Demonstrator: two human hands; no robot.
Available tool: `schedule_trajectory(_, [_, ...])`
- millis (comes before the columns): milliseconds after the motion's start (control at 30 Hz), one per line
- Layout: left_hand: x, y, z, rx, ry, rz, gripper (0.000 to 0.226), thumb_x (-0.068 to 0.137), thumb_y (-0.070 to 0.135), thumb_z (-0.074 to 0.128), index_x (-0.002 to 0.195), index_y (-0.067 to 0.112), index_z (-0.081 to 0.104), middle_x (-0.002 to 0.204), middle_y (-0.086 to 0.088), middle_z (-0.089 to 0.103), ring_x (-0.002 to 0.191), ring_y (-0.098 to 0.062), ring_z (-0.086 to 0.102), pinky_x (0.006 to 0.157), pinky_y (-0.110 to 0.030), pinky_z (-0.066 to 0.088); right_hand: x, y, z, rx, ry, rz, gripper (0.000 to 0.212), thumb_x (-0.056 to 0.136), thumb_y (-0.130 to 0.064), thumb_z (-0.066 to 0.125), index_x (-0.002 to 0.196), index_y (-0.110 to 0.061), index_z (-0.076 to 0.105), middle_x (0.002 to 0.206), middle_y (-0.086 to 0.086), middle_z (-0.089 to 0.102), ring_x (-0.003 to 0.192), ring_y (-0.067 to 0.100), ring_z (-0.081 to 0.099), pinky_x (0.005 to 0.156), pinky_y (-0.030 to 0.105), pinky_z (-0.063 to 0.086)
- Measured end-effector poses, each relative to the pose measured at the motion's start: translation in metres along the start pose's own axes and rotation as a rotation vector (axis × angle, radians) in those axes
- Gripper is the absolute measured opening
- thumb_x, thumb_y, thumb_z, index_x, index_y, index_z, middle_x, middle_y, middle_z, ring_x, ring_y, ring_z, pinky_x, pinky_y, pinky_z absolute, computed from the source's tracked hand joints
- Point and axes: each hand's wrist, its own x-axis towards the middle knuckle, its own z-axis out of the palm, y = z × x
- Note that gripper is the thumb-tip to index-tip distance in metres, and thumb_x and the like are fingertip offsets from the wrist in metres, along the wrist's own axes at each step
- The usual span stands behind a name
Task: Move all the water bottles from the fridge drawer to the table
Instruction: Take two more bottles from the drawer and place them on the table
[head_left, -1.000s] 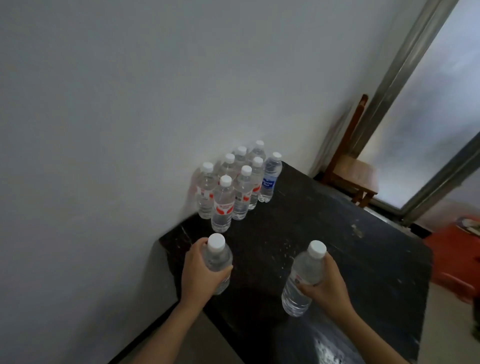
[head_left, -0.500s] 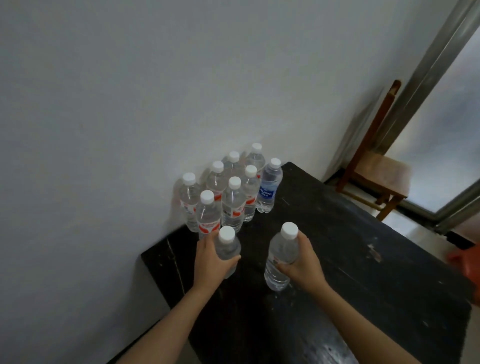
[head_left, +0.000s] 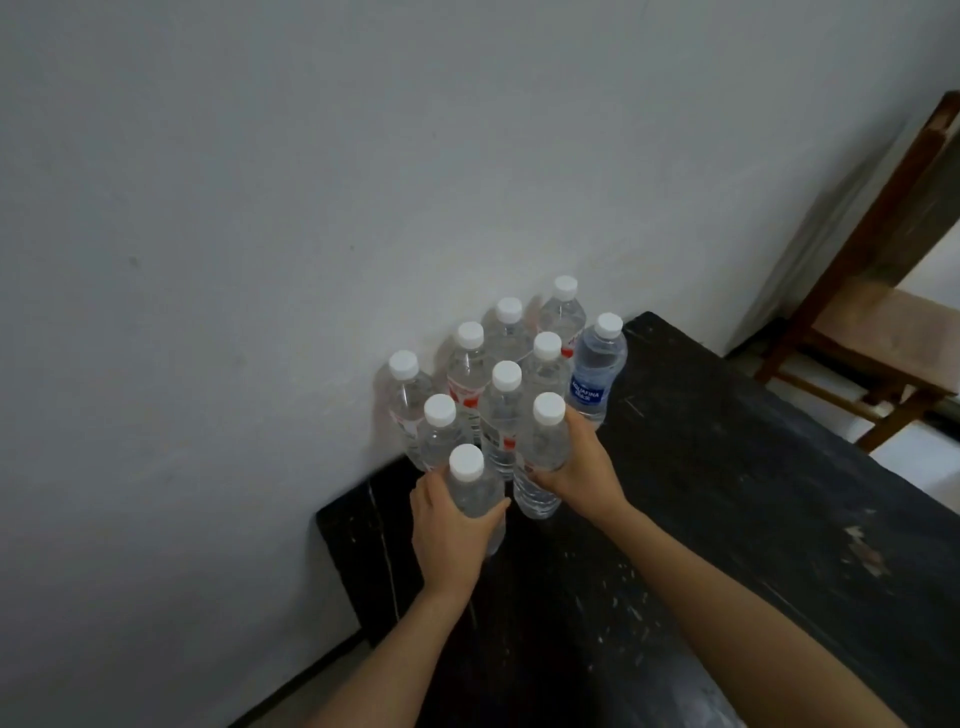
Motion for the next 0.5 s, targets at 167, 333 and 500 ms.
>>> schedule_trajectory(167, [-0.005, 0.009, 0.009, 0.109, 0.110, -0.052, 0.088, 0.052, 0.041, 0.085, 0.123, 0.009, 0.043, 0.120, -0.011, 0.051, 0.115, -0.026, 0.046, 0.078, -0.040, 0.046, -0.001, 0.004, 0.004, -0.020, -0.013, -0.008, 0.086, 0.065, -0.030, 0.080, 0.133, -0.038, 0.028, 0.139, -0.002, 0.040, 0.128, 0.015, 0.040, 0.097, 0.029, 0.037])
schedule_trajectory(333, [-0.008, 0.014, 0.016, 0.107, 0.154, -0.127, 0.091, 0.050, 0.043, 0.084, 0.122, 0.009, 0.040, 0.121, -0.014, 0.049, 0.115, -0.029, 0.045, 0.075, -0.043, 0.048, -0.004, -0.002, 0.006, -0.078, -0.046, -0.020, 0.092, 0.065, -0.028, 0.080, 0.136, -0.037, 0.023, 0.142, -0.001, 0.040, 0.131, 0.018, 0.039, 0.102, 0.034, 0.036])
schedule_trajectory(500, [-0.011, 0.015, 0.011, 0.084, 0.074, -0.136, 0.097, 0.052, 0.042, 0.085, 0.130, 0.010, 0.035, 0.129, -0.015, 0.044, 0.121, -0.031, 0.041, 0.085, -0.045, 0.046, -0.020, -0.007, -0.001, -0.078, 0.012, 0.006, 0.105, 0.065, -0.033, 0.080, 0.142, -0.041, 0.009, 0.148, 0.001, 0.030, 0.136, 0.018, 0.031, 0.108, 0.038, 0.033])
